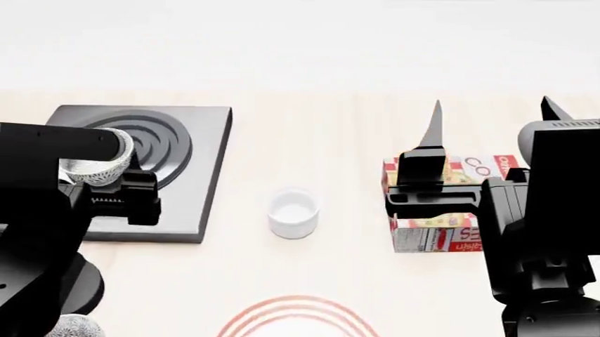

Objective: Pick the akita bowl on the stove and place it on the plate.

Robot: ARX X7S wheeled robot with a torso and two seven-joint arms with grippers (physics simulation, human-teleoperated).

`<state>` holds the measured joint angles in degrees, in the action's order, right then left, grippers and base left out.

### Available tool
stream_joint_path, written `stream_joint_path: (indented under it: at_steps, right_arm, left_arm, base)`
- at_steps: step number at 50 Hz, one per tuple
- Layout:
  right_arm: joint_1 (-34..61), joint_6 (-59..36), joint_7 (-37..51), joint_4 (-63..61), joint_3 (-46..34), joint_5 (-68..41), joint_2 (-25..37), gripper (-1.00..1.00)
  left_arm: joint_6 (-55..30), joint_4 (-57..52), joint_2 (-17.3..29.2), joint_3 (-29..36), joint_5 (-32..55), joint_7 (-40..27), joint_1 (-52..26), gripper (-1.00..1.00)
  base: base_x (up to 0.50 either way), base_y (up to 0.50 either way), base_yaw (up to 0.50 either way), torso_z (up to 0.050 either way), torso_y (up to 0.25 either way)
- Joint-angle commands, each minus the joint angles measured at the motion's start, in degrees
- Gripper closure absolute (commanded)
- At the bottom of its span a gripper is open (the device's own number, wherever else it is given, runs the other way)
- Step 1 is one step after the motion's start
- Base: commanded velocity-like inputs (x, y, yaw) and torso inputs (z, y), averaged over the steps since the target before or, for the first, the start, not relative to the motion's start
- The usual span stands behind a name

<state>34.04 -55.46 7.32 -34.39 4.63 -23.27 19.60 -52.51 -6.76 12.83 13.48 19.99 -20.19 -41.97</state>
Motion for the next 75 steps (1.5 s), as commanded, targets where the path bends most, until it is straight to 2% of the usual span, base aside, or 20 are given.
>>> stream_joint_path:
  at_steps: [1, 40, 47, 58, 75]
  right_arm:
    - [-0.10, 0.38, 0.12, 0.29, -0.18, -0.09, 0.14, -1.00]
    - [-0.06, 0.37, 0.54, -0.26, -0.83, -0.93, 0.88, -1.00]
    - [-0.06, 0.62, 0.60, -0.07, -1.20, -0.81, 1.08, -1.00]
    - [0.09, 0.46, 0.92, -0.34, -1.20, -1.09, 1.15, -1.00]
    - [0.09, 0.69, 1.16, -0.14, -0.85, -1.68, 1.06, -1.00]
  left_arm:
    - [0.23, 0.25, 0.11, -0.01, 0.30, -0.15, -0.11, -1.00]
    - [-0.89, -1.03, 1.31, 0.71, 1.26, -0.52, -0.97, -1.00]
    - [-5.03, 0.28, 2.80, 2.78, 1.41, 1.37, -7.74, -1.00]
    - [-5.31, 5.77, 5.97, 4.69, 0.50, 5.51, -17.05, -1.00]
    - [-3.18, 19.88, 3.38, 4.51, -1.37, 5.91, -28.84, -1.00]
  base:
    - [0.24, 0.00, 0.00, 0.000, 0.000]
    - [0.21, 0.00, 0.00, 0.000, 0.000]
    - [0.00, 0.00, 0.00, 0.000, 0.000]
    - [0.00, 0.00, 0.00, 0.000, 0.000]
    - [0.00, 0.00, 0.00, 0.000, 0.000]
